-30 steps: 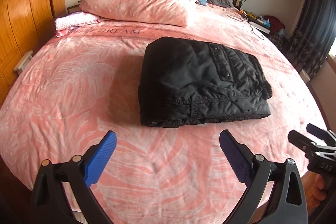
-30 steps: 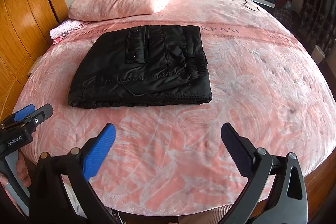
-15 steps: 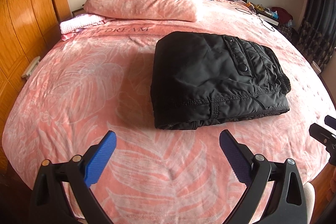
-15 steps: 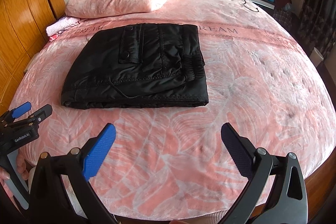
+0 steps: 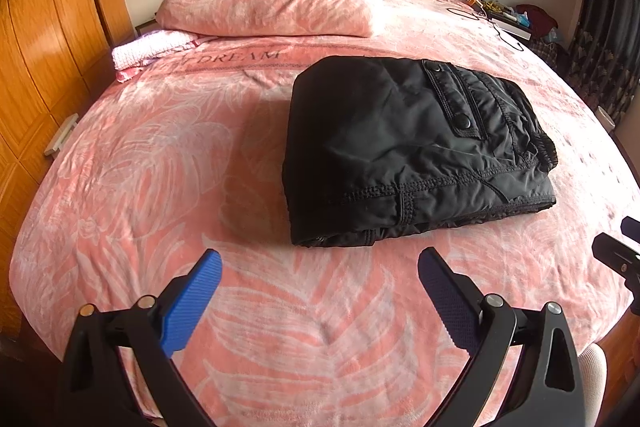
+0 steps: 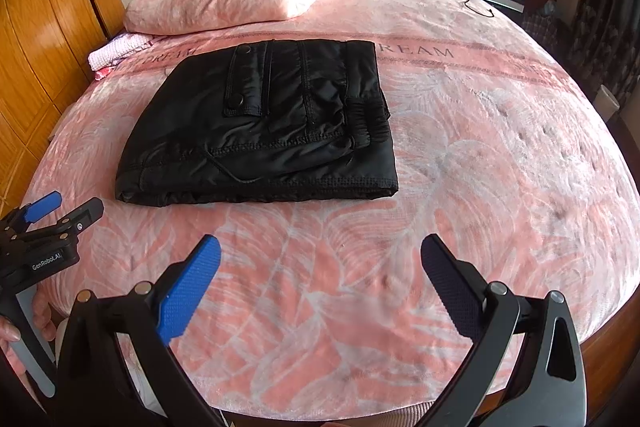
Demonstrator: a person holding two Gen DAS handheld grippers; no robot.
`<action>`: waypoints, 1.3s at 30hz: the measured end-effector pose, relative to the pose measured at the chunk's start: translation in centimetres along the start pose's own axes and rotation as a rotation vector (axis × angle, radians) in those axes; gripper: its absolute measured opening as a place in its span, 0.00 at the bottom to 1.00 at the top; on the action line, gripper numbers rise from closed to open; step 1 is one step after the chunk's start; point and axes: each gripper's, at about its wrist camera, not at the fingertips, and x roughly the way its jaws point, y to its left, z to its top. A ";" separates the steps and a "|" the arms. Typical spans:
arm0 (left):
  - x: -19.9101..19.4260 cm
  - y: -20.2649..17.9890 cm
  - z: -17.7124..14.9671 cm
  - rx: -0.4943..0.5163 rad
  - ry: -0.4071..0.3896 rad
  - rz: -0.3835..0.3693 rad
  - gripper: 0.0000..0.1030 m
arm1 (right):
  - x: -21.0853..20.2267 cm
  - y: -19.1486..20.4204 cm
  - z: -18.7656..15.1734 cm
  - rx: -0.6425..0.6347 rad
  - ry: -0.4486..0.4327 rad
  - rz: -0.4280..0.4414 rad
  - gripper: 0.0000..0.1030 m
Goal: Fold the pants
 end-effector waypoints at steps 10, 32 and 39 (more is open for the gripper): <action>0.3 -0.1 -0.1 0.004 0.009 0.004 0.96 | 0.3 -0.1 -0.1 0.000 0.006 -0.001 0.97; 0.6 -0.1 0.0 0.007 0.017 -0.002 0.96 | 0.9 -0.2 -0.1 0.000 0.013 -0.004 0.97; 0.6 0.0 0.0 0.008 0.016 -0.005 0.96 | 1.0 -0.2 -0.1 0.004 0.016 -0.004 0.97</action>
